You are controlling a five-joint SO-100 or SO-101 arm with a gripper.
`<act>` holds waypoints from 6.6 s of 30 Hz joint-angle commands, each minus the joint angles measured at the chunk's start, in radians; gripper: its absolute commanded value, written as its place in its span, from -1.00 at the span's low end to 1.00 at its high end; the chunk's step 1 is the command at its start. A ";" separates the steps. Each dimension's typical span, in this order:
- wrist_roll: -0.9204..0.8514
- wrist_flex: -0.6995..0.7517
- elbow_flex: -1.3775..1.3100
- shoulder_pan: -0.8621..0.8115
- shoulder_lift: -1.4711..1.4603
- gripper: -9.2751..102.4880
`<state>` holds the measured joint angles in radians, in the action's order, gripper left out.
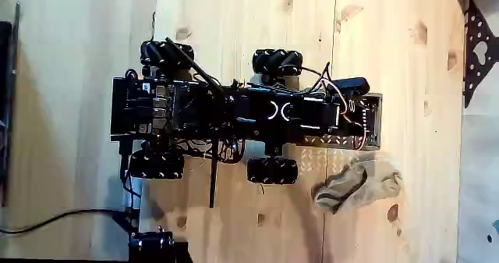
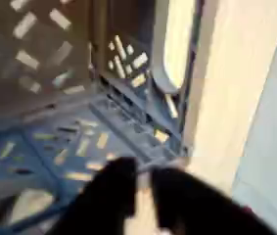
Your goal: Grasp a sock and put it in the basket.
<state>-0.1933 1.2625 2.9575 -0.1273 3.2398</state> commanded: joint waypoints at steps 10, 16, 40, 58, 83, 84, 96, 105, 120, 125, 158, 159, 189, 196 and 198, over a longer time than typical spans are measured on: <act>0.264 0.005 0.008 0.287 -0.206 -0.83; 0.265 -0.025 0.008 0.276 -0.229 -0.83; 0.492 0.067 -0.649 0.229 -0.627 -0.83; 0.650 -0.255 -1.447 -0.051 -1.709 -0.83; 0.506 -0.032 -1.715 -0.155 -1.605 -0.83; 0.522 -0.029 -1.715 -0.175 -1.617 -0.83; 0.554 -0.178 -1.715 -0.293 -1.586 -0.83; 0.474 -0.299 -1.700 -0.244 -1.644 -0.61; 0.434 -0.255 -1.692 -0.183 -1.631 -0.51; 0.403 -0.213 -1.694 -0.295 -1.870 -0.20; 0.089 0.086 -1.769 -0.474 -2.430 -0.16; 0.084 0.084 -1.787 -0.471 -2.471 -0.16; -0.169 0.156 -2.272 -0.370 -2.965 -0.83; -0.144 0.316 -2.272 -0.314 -2.778 -0.83; -0.129 0.388 -2.272 -0.305 -2.707 -0.83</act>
<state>-0.3421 1.5647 0.7026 -0.4387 0.3973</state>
